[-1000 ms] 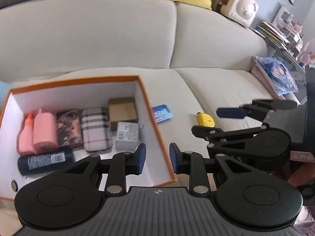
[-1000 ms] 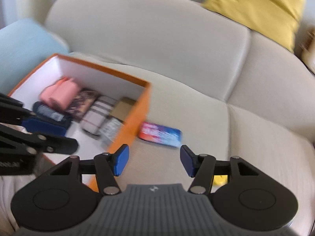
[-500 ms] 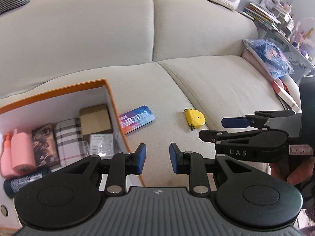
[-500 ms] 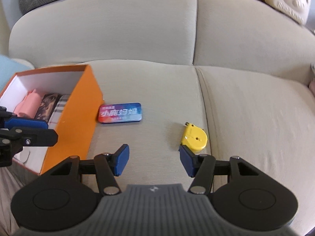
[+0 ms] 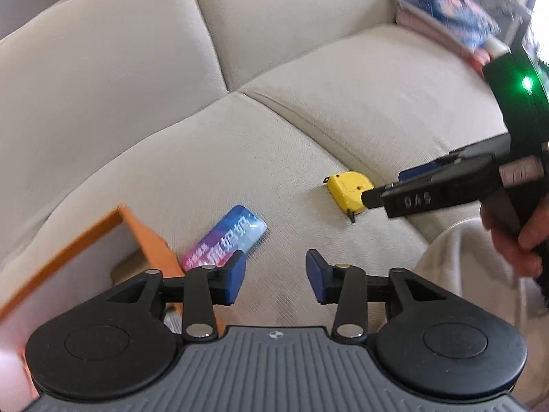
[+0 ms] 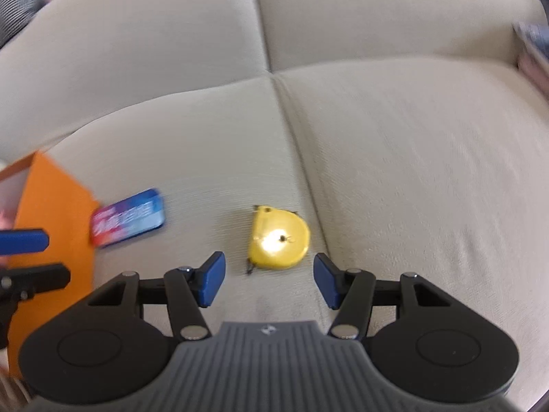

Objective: Organize rigid objects
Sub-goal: 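Move both tools to the blue tin and yellow tape measure on the sofa, then grasp the blue tin with the left gripper while the right gripper grasps the yellow tape measure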

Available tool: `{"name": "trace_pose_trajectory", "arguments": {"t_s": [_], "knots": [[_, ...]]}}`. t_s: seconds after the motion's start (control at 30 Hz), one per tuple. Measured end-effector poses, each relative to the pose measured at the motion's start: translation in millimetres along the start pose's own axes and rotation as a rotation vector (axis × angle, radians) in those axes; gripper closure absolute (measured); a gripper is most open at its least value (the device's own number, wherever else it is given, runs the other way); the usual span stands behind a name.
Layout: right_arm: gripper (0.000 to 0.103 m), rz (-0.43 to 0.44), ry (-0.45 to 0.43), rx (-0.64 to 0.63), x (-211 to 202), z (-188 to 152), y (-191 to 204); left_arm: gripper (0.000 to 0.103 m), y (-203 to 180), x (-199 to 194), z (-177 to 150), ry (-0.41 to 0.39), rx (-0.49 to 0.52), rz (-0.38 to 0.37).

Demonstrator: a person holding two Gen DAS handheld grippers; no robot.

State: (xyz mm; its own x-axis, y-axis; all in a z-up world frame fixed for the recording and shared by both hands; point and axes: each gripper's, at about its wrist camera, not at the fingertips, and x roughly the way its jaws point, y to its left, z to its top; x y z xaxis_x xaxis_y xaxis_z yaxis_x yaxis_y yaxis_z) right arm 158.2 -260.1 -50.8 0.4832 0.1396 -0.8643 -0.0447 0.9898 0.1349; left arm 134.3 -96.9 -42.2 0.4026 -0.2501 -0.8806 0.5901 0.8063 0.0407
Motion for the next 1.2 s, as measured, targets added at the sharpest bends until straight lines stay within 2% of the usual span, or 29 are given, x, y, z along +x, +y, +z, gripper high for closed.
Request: {"name": "trace_pose_trajectory", "arguments": {"t_s": [0.13, 0.2, 0.5, 0.63, 0.8, 1.0, 1.13, 1.2], "knots": [[0.043, 0.027, 0.052, 0.093, 27.0, 12.1, -13.6, 0.041, 6.0, 28.2, 18.8, 0.08, 0.11, 0.022], [0.038, 0.033, 0.061, 0.107, 37.7, 15.1, -13.9, 0.039, 8.6, 41.7, 25.0, 0.129, 0.155, 0.031], [0.039, 0.046, 0.118, 0.157, 69.3, 20.6, -22.6, 0.035, 7.4, 90.5, 38.7, 0.306, 0.341, 0.051], [0.04, 0.042, 0.123, 0.159, 75.4, 19.7, -23.3, 0.035, 10.0, 106.5, 39.9, 0.364, 0.347, 0.049], [0.051, 0.029, 0.096, 0.159, 72.5, 17.5, -25.7, 0.035, 13.0, 116.5, 39.7, 0.405, 0.336, 0.046], [0.051, 0.05, 0.082, 0.196, 68.9, 17.2, -34.4, 0.034, 15.1, 125.2, 43.3, 0.473, 0.338, 0.032], [0.051, 0.061, 0.065, 0.214, 65.5, 16.2, -38.5, 0.026, 17.4, 131.7, 47.8, 0.521, 0.351, 0.025], [0.051, 0.075, 0.055, 0.219, 63.4, 15.8, -40.9, 0.027, 18.0, 134.3, 48.3, 0.537, 0.356, 0.021]]}}
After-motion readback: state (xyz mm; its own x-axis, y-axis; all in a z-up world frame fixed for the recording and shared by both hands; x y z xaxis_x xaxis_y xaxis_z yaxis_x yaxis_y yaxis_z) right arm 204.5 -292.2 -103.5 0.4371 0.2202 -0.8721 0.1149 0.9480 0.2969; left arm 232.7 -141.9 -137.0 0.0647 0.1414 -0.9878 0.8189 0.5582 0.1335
